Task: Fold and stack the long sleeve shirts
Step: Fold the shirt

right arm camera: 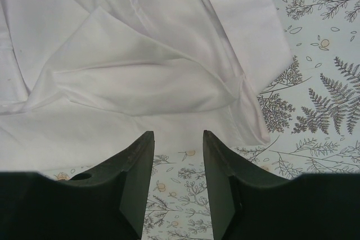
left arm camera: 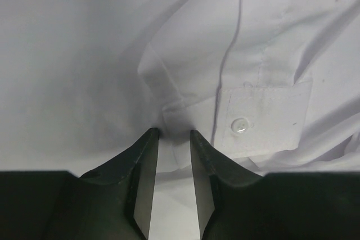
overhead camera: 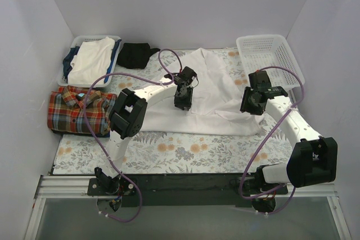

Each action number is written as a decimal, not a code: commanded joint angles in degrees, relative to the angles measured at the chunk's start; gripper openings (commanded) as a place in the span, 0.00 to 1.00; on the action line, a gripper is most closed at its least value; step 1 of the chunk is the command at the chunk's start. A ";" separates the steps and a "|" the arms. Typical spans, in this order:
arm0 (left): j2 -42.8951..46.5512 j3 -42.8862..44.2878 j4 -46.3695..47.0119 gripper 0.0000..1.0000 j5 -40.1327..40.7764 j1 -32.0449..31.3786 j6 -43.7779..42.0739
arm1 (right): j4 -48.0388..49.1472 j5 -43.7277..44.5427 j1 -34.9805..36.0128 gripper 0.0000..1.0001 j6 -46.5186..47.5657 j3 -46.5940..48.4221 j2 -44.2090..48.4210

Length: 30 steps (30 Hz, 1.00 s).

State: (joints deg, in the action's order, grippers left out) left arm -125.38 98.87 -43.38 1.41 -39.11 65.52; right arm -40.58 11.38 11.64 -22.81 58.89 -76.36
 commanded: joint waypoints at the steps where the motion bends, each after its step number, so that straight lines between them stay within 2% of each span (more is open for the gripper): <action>1: 1.99 0.09 0.05 0.26 -3.08 -0.09 0.58 | -0.03 -0.13 -0.30 0.48 -0.83 -0.71 -0.02; 2: 1.90 0.01 -0.04 0.23 -2.91 -0.09 0.49 | 0.06 -0.13 -0.21 0.48 -0.83 -0.62 -0.02; 3: 2.07 -0.08 0.04 0.15 -2.90 -0.09 0.40 | 0.06 -0.21 -0.21 0.48 -0.83 -0.62 -0.02; 6: 2.16 0.53 0.05 0.01 -2.21 -0.09 0.49 | 0.06 -0.21 -0.21 0.48 -0.83 -0.62 -0.11; 8: 2.25 1.32 -0.74 0.00 -2.11 -0.09 0.49 | 0.06 -0.21 -0.21 0.48 -0.83 -0.62 -0.28; 16: 5.76 5.98 -4.26 0.00 11.49 -0.09 -0.39 | 1.20 -1.00 -0.21 0.48 -0.66 -1.76 -1.86; 19: 7.60 6.25 -4.44 0.00 13.79 -0.09 -0.83 | 2.69 -1.88 -0.21 0.48 -0.75 -3.52 -3.09; 22: 8.22 6.07 -4.79 0.09 15.37 -0.09 -0.83 | 4.80 -3.46 -0.21 0.48 -0.66 -6.06 -4.67; 23: 8.22 5.81 -4.88 0.15 16.16 -0.09 -0.74 | 5.33 -3.90 -0.21 0.48 -0.75 -6.77 -5.11; 24: 8.14 5.46 -4.96 0.29 16.17 -0.09 -0.74 | 6.20 -4.69 -0.21 0.48 -0.66 -7.30 -6.07; 27: 7.87 4.05 -4.44 0.36 15.29 -0.09 -0.74 | 7.61 -5.22 -0.21 0.47 -0.57 -9.58 -7.92; 30: 7.96 2.82 -3.30 0.37 12.85 -0.09 -0.65 | 8.41 -4.87 -0.21 0.47 -0.57 -11.25 -9.07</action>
State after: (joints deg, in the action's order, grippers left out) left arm -121.38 102.89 -47.51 14.72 -39.16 65.17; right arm -35.14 7.29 11.62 -22.79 49.06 -84.47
